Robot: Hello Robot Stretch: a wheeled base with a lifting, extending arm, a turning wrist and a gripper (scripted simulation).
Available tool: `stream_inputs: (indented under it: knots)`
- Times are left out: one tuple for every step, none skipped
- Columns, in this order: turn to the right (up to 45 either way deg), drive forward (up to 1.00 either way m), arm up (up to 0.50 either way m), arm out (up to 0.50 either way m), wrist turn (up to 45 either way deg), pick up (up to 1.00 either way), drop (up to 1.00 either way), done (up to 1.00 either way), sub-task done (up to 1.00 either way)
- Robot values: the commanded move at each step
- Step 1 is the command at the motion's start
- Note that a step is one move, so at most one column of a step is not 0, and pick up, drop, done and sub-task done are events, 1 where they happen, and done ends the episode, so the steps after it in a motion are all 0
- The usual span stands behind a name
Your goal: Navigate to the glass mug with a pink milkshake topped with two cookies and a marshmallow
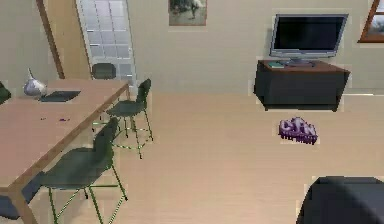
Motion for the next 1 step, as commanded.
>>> stream_inputs:
  knots:
    - [0.0, 1.0, 0.0, 0.0, 0.0, 0.0, 0.0, 0.0, 0.0]
